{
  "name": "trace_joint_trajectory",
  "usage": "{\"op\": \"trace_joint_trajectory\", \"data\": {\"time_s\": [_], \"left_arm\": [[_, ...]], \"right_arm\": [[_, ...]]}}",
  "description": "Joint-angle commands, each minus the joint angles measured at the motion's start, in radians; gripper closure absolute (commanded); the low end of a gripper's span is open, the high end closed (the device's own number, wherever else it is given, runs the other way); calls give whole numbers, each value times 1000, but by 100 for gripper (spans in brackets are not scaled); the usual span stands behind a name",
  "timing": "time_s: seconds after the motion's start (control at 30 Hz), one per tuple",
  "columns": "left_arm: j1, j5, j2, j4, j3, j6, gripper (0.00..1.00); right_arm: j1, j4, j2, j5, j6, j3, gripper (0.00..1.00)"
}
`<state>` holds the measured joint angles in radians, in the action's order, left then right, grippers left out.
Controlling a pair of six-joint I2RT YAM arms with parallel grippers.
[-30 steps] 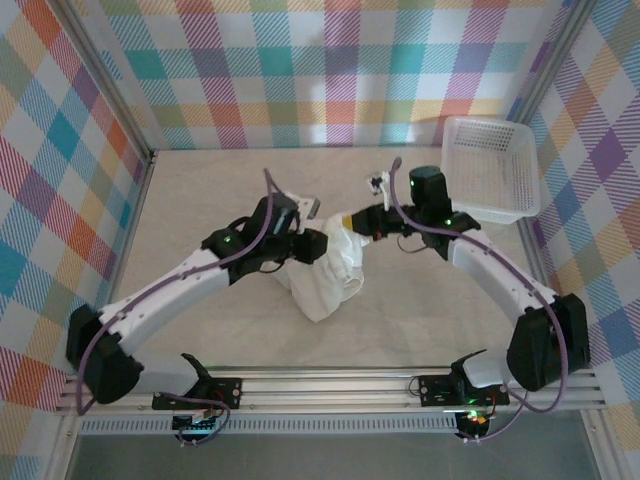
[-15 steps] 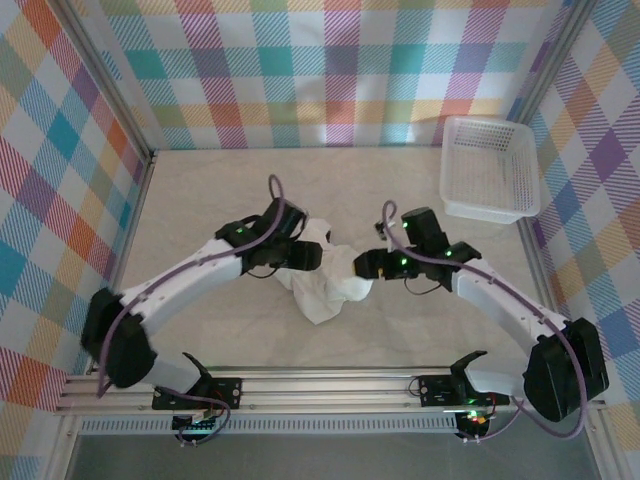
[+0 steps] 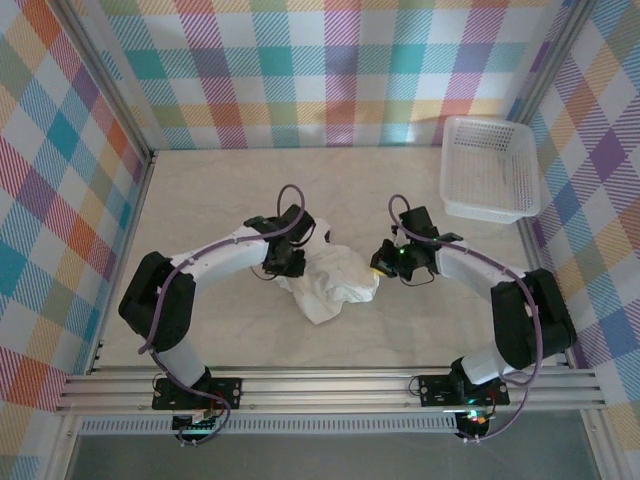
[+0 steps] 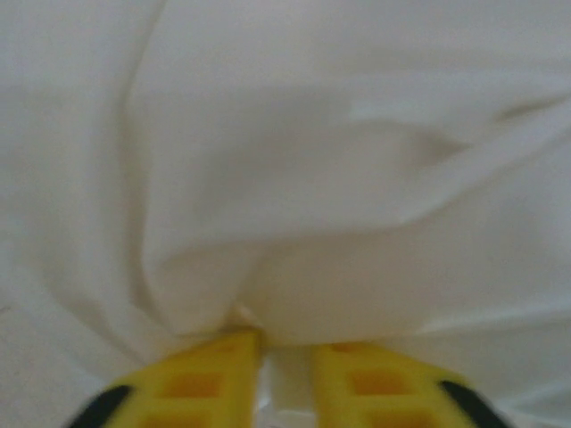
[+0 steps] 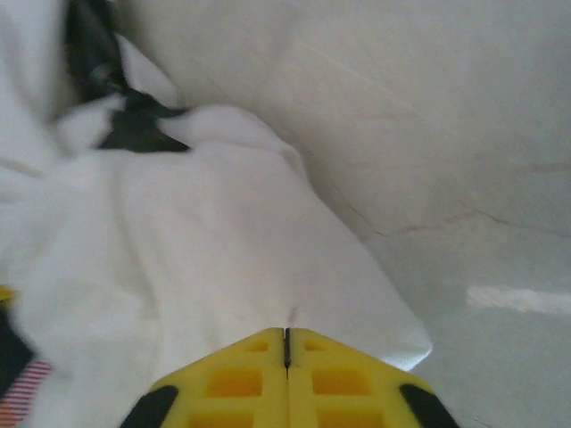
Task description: Fold the inside-out t-shirt
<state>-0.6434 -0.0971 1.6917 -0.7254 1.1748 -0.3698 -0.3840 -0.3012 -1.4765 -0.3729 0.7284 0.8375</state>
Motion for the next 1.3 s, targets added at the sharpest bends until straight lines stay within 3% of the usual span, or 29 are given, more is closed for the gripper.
{"op": "trace_joint_trajectory", "data": {"time_s": [0.0,0.07,0.17,0.27,0.4,0.47,0.57,0.67,0.73,0.83,0.93,1.0,1.07,1.13,1.27], "left_arm": [[54,17,-60,44,-99,-45,93],[113,56,-105,99,-157,-78,99],[210,154,-172,212,-230,-120,100],[294,263,-188,327,-246,-180,100],[456,390,-138,435,-186,-251,100],[542,417,-103,437,-124,-256,100],[641,446,-45,427,-24,-257,100],[672,472,-28,371,58,-229,100],[661,498,-65,357,61,-218,89],[598,488,-159,307,33,-181,76],[453,423,-243,213,20,-128,69],[336,372,-269,136,22,-110,67],[234,319,-285,71,15,-118,67],[131,268,-316,19,-9,-139,67],[-28,229,-368,-11,-83,-146,68]], "right_arm": [[-10,136,142,-50,-122,63,100],[-55,229,209,-99,-264,68,100],[-144,318,264,-195,-461,70,100],[-164,388,276,-261,-558,94,100],[-174,536,284,-526,-692,119,100],[-207,366,249,-655,-833,179,100],[-280,-111,140,-653,-1135,273,100],[-305,-251,49,-602,-1148,258,97],[-312,-250,52,-568,-1048,279,58],[-287,-23,151,-398,-734,238,34],[-198,201,221,-210,-437,158,21],[-147,190,206,-48,-291,142,21],[-130,48,144,49,-291,192,26],[-131,-78,64,6,-335,253,34],[-190,-111,14,-14,-390,225,35]]}}
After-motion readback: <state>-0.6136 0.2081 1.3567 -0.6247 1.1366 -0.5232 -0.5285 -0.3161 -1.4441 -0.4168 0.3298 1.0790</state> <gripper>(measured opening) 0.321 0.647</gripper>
